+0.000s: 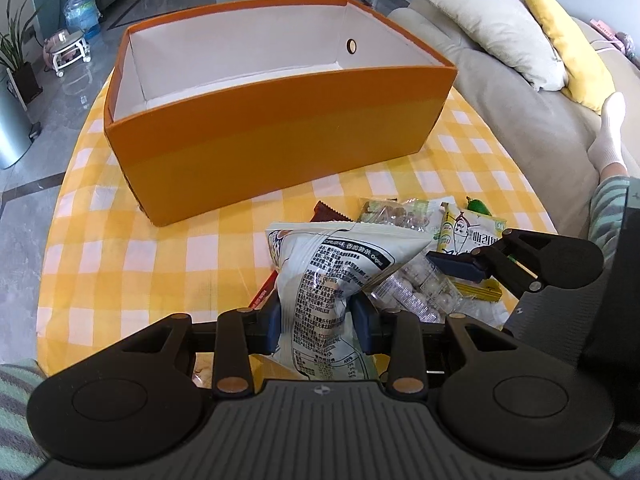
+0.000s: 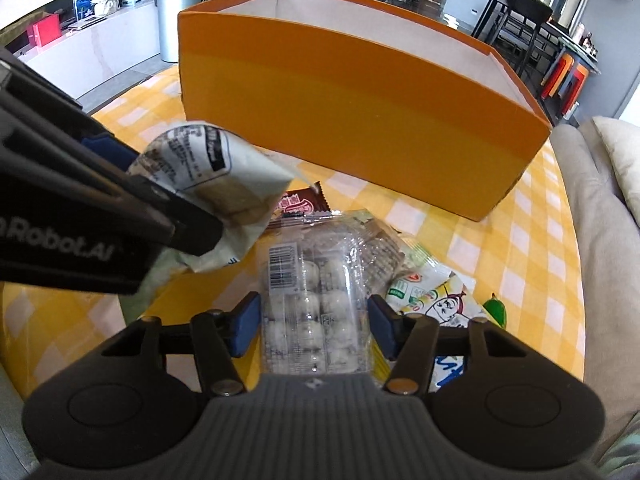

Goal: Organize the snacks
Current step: 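Grasp the white printed bag with the left tool while the right tool grasps the candy tray, then carry the white bag and candy tray over the box with both tools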

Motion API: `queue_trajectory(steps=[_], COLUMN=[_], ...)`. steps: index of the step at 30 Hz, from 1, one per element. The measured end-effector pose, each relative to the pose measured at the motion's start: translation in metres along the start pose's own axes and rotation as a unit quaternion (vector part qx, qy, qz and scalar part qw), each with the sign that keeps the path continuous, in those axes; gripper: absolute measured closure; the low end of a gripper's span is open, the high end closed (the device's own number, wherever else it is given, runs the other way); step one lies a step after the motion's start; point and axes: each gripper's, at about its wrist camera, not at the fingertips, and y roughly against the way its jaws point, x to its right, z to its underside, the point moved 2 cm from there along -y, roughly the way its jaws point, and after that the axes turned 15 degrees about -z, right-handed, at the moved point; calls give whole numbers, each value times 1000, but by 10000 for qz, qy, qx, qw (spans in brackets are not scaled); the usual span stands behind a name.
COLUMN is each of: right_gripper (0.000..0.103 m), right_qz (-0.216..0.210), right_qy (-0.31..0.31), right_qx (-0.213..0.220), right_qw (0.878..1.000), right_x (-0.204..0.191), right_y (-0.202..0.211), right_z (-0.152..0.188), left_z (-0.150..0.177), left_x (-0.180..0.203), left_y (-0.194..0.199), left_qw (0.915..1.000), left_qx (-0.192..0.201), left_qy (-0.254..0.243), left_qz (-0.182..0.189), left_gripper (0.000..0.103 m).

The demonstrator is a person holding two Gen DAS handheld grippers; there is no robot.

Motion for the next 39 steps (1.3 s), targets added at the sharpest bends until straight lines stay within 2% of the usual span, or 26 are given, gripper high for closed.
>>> queue_trajectory(steps=[9,14,21,33,39], right_gripper=[51,51,51,51,51], right_qz=[-147,-429,-294,-77,-8], right_qy=[-178,-1049,-1529,-1466,-1261], right_qx=[80,208,539,1144,1363], right_qw=[9997,9933,9863,9825,9826], right_x=[2,21,34,34,38], right_y=[16,32,55,99,111], right_z=[-3,-2,-5,-33,-59], left_z=[-2,-6,-11,-39,-60], left_x=[-5,-11,-10,-14,-18], left_y=[10,15,26,55,62], left_qw=[9998,9994,9990,9959,9934], left_qx=[138,77,195,781,1050], left_qy=[137,319,393,458,445], left_qz=[98,54,41,-64,-148], left_gripper=[63,63,63,63,63])
